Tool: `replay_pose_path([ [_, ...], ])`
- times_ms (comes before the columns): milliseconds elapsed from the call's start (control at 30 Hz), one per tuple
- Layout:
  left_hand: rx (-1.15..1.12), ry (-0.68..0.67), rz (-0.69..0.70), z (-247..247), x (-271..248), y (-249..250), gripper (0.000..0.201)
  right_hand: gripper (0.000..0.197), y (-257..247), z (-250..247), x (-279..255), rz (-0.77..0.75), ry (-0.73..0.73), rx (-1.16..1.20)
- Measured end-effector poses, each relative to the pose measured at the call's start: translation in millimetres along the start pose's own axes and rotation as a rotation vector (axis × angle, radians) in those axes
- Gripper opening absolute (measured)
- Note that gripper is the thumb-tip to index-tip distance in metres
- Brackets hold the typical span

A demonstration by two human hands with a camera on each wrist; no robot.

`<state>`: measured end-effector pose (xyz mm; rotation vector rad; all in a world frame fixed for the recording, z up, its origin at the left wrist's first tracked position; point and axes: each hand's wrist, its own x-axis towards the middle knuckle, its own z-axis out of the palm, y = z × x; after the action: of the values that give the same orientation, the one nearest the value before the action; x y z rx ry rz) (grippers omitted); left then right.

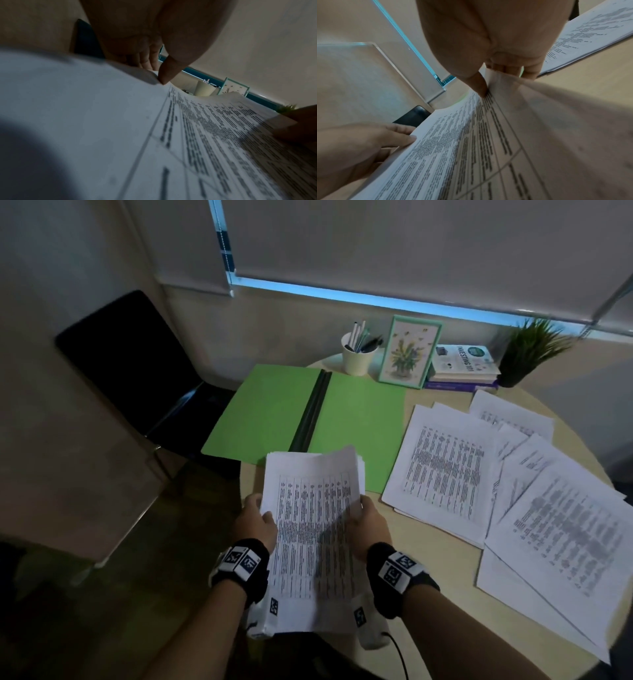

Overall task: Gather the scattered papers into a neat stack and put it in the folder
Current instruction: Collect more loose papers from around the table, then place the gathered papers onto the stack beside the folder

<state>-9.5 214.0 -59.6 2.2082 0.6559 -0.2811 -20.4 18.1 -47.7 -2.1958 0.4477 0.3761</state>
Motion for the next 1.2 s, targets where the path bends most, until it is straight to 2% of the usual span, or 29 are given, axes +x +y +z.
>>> replay_pose_path([
  [133, -0.013, 0.004, -0.014, -6, 8, 3, 0.052, 0.039, 2, 1, 7, 0.002, 0.095, -0.130],
  [200, -0.025, 0.012, -0.033, -9, 11, 1, 0.061, 0.042, 0, 0, 7, 0.000, 0.126, -0.098],
  [367, 0.035, -0.051, -0.027, -5, 11, 6, 0.074, 0.025, -4, 8, 16, 0.048, 0.033, -0.024],
  [533, 0.086, -0.058, -0.034, -2, 10, 16, 0.077, 0.023, -4, 15, 30, 0.072, 0.076, -0.011],
  [733, 0.083, -0.084, -0.044, -6, 16, 15, 0.073, 0.024, 3, 8, 34, 0.024, 0.044, 0.036],
  [833, 0.047, -0.058, -0.047, -7, 13, 21, 0.072, 0.036, 5, -3, 34, 0.055, 0.047, 0.123],
  [900, 0.034, -0.025, 0.011, -6, 11, 29, 0.070, 0.043, 10, -13, 34, 0.071, 0.055, 0.175],
  [1067, -0.134, 0.039, 0.218, 1, 0, 77, 0.063, 0.013, 31, -59, 33, 0.013, 0.081, 0.344],
  [1200, -0.245, -0.020, 0.345, 25, -24, 132, 0.056, 0.011, 58, -121, 23, 0.001, 0.162, 0.463],
])
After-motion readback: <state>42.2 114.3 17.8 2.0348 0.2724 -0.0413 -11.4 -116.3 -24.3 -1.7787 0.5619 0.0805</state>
